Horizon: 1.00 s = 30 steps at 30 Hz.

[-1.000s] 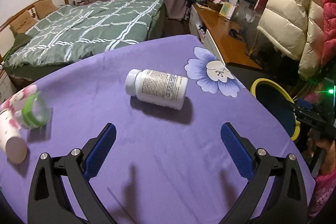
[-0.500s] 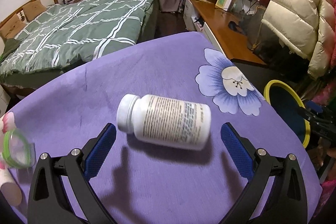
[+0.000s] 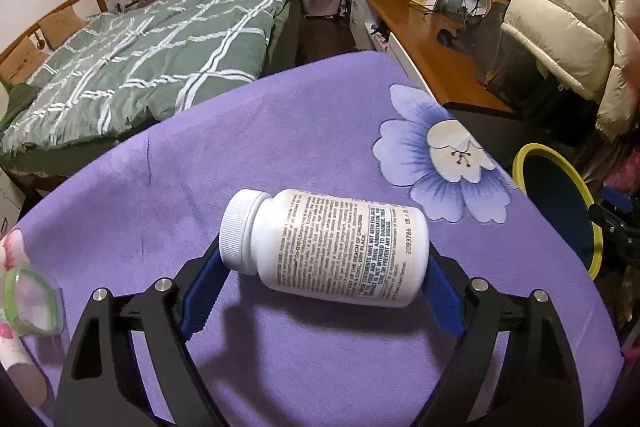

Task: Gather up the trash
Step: 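Carry the pill bottle over the yellow bin and open the left gripper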

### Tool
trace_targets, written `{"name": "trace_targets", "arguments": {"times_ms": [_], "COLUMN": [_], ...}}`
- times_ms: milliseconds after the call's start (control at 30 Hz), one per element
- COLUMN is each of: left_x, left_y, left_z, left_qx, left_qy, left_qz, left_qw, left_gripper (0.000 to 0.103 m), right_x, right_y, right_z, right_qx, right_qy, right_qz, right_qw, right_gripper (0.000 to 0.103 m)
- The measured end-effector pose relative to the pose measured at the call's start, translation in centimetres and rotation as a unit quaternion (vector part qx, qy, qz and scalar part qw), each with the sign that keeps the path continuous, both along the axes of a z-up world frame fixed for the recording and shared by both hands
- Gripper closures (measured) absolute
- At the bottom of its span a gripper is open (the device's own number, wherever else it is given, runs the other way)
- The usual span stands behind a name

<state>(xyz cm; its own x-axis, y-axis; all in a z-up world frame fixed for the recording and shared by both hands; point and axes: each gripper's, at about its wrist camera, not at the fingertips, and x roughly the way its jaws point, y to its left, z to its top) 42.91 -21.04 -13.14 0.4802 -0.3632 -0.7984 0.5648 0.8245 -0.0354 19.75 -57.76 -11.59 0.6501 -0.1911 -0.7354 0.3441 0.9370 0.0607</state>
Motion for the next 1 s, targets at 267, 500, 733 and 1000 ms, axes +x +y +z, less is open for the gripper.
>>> {"name": "trace_targets", "arguments": {"times_ms": [267, 500, 733, 1000], "left_x": [-5.9, -11.8, -15.4, -15.9], "left_y": [-3.8, -12.8, -22.4, -28.3], "left_z": [4.2, 5.7, 4.1, 0.7], "left_qx": [-0.018, -0.023, -0.013, 0.019], "left_qy": [-0.012, -0.004, 0.021, 0.049], "left_qz": [-0.041, -0.119, -0.173, -0.18], "left_qw": [0.9989, 0.9926, 0.9846, 0.9823], "left_gripper": [0.017, 0.017, 0.017, 0.015], "right_x": [-3.7, -8.5, -12.5, -14.4], "right_y": [-1.4, -3.9, -5.9, -7.5], "right_z": [1.1, 1.7, 1.6, 1.5], "right_qx": [0.001, 0.001, -0.005, 0.006], "right_qy": [-0.017, -0.023, -0.02, -0.024], "right_qz": [-0.019, -0.042, -0.058, -0.068], "right_qw": [1.0, 0.999, 0.998, 0.997], "right_gripper": [0.016, 0.016, 0.016, 0.016]}}
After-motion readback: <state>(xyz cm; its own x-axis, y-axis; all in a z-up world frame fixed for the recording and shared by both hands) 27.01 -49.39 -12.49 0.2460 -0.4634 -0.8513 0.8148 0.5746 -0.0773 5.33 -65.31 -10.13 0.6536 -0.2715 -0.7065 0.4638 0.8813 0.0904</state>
